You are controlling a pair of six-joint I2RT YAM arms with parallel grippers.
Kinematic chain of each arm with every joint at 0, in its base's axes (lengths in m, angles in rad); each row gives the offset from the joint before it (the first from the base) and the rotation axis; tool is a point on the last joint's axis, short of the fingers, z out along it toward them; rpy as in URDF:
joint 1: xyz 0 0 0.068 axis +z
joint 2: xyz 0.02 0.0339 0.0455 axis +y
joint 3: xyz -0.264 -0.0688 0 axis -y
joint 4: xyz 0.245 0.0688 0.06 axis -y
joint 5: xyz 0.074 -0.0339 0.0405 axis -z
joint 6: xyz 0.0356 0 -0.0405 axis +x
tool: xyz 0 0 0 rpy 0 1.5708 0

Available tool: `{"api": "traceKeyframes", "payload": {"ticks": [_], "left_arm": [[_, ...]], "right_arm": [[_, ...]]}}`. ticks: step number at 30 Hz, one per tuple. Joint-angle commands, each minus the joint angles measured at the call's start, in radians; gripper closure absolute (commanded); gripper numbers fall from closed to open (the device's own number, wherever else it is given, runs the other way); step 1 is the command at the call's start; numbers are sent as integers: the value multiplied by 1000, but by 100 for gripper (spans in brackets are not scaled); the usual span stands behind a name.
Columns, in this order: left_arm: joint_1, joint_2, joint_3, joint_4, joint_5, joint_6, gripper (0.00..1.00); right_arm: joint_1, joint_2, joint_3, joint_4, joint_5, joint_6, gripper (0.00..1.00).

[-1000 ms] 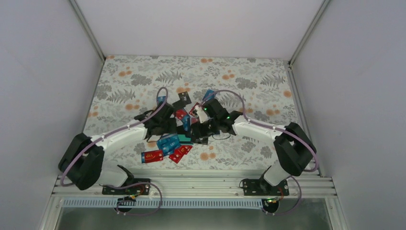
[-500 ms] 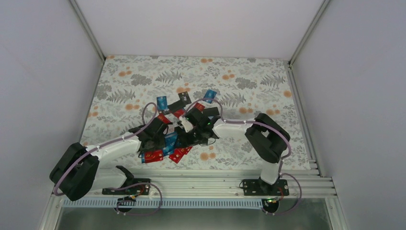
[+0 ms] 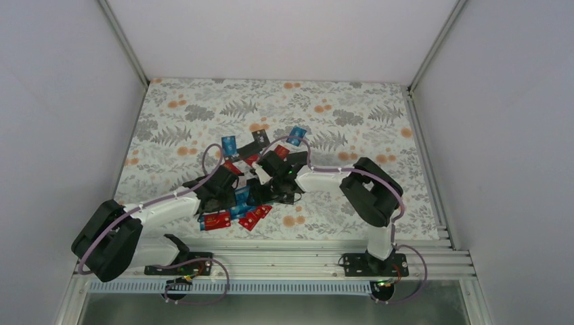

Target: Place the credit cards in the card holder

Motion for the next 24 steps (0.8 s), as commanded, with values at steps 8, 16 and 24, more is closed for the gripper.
{"api": "traceKeyframes", "payload": {"ticks": [8, 16, 24], "left_arm": [[-6, 37, -44, 23, 28, -3, 97], [-17, 41, -68, 47, 51, -20, 98], [-21, 38, -85, 64, 63, -37, 98]], "right_arm": [[30, 82, 31, -32, -2, 47, 55], [19, 51, 19, 37, -128, 134, 55], [-1, -12, -32, 156, -275, 195, 55]]}}
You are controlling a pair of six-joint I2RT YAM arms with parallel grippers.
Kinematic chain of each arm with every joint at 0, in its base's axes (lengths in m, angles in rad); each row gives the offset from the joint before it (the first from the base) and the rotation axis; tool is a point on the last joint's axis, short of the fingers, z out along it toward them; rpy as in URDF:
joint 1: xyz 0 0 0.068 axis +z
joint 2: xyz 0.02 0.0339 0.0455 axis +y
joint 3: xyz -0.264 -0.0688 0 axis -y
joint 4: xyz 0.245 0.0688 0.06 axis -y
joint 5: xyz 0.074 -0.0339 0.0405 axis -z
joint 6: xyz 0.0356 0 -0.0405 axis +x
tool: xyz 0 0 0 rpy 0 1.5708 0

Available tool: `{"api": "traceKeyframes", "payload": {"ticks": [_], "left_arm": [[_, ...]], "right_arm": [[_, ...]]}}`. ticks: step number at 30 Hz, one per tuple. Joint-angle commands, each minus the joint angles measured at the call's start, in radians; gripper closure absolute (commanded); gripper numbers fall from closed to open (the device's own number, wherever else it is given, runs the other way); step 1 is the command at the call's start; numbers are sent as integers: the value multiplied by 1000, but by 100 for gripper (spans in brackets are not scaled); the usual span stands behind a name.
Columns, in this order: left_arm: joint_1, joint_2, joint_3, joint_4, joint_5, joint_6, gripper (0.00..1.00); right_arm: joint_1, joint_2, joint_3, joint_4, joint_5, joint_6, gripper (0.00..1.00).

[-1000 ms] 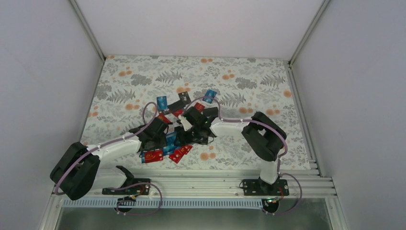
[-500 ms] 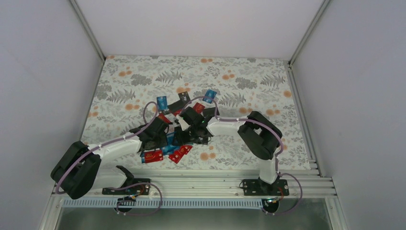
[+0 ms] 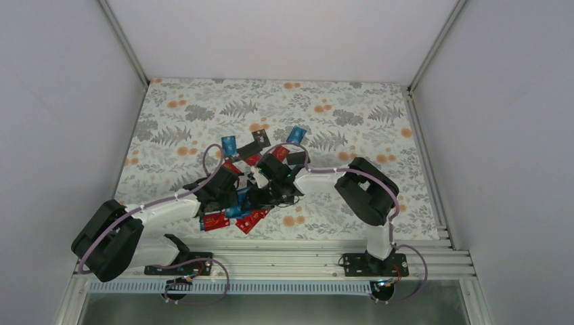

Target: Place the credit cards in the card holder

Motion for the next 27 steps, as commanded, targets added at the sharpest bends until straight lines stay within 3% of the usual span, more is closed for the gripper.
{"api": "traceKeyframes", "payload": {"ticks": [1, 13, 27], "left_arm": [[-12, 34, -48, -49, 59, -23, 98], [-41, -79, 102, -331, -65, -60, 98], [-71, -13, 58, -274, -30, -75, 98]], "right_arm": [[-9, -57, -23, 77, -91, 49, 55], [-11, -68, -5, -94, 99, -28, 54], [4, -15, 28, -101, 109, -42, 55]]}}
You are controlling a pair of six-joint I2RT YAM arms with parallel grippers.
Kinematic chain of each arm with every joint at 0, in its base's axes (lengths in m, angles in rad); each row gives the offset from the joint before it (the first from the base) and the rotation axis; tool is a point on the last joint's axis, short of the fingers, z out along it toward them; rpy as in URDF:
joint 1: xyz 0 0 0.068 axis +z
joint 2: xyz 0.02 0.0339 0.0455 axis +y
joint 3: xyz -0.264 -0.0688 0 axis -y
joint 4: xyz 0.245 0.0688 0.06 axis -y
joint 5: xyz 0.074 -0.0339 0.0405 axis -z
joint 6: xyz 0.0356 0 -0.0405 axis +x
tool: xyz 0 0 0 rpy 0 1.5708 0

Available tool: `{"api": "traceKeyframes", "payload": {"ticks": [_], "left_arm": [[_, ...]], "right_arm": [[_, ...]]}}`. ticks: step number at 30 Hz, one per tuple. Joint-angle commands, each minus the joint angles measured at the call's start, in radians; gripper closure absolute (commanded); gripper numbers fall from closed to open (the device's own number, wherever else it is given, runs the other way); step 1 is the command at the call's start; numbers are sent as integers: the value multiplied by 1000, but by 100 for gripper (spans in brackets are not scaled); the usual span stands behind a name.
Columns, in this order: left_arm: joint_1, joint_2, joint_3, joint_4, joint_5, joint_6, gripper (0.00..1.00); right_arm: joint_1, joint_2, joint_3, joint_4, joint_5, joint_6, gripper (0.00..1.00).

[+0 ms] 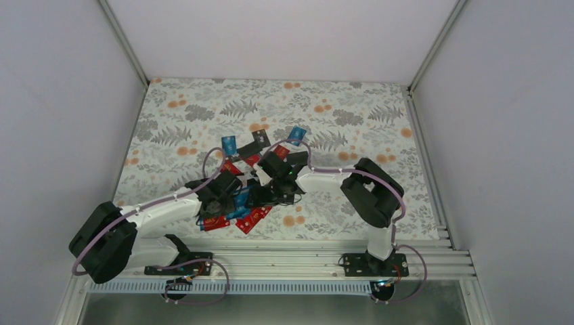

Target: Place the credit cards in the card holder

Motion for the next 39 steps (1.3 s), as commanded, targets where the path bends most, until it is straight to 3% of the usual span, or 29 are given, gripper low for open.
{"api": "traceKeyframes", "payload": {"ticks": [1, 15, 25, 31, 39], "left_arm": [[-6, 34, -30, 51, 7, -16, 98], [-7, 122, -74, 93, 7, -31, 98], [-7, 122, -102, 130, 33, -31, 98], [-8, 102, -119, 137, 42, -36, 98], [-10, 90, -135, 150, 56, -42, 98]], "right_arm": [[5, 31, 29, -23, 18, -23, 54], [13, 63, 52, -32, -13, -17, 50], [10, 89, -4, 48, -74, 103, 47], [-9, 80, -37, 108, -83, 154, 52], [-25, 53, -105, 220, -83, 233, 66]]}}
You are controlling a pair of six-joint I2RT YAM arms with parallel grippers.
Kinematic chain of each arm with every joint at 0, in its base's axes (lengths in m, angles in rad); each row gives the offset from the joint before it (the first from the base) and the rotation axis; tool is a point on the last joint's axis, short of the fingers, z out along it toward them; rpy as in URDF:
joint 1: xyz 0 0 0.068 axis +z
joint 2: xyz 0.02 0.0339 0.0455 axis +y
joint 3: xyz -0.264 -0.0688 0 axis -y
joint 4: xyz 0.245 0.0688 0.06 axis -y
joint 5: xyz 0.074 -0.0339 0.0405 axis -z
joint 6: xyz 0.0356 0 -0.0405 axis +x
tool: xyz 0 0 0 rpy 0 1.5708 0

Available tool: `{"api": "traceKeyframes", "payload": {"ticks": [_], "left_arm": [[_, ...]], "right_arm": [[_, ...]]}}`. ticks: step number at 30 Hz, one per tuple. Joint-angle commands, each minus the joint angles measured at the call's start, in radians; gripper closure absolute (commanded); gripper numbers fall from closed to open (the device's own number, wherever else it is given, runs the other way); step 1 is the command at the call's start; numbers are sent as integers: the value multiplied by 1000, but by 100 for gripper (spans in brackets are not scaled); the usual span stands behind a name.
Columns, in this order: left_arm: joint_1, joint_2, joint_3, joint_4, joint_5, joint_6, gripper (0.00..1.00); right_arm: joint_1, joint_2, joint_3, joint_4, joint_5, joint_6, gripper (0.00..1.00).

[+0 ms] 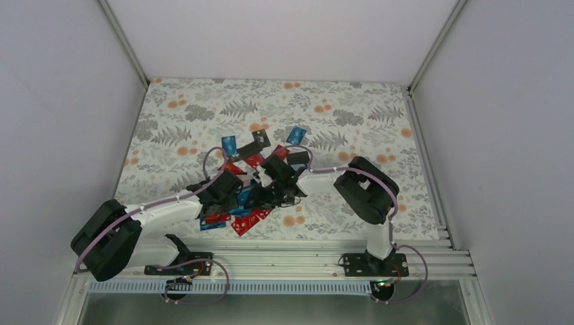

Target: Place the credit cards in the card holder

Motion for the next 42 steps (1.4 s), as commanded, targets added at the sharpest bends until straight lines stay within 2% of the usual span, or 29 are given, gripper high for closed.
{"api": "traceKeyframes", "payload": {"ticks": [1, 7, 16, 22, 28, 37, 42], "left_arm": [[-7, 49, -68, -61, 102, -18, 98], [-10, 53, -67, -59, 106, -19, 97], [-15, 50, -63, -63, 108, -25, 98], [-17, 27, -46, -86, 101, -27, 98], [-21, -94, 22, -165, 67, -14, 97], [-21, -226, 178, -249, -1, 17, 59], [-21, -271, 265, -250, -23, 72, 50]], "right_arm": [[-6, 6, -53, 66, 16, 70, 67], [-5, -1, -42, 77, 11, 80, 73], [-6, 0, -45, 91, 13, 95, 94], [-6, -19, -44, 82, 13, 89, 96], [-8, -77, -33, 0, 41, 39, 96], [-60, -188, -84, -5, 14, 20, 96], [-128, -274, -102, 37, -36, 29, 96]]}}
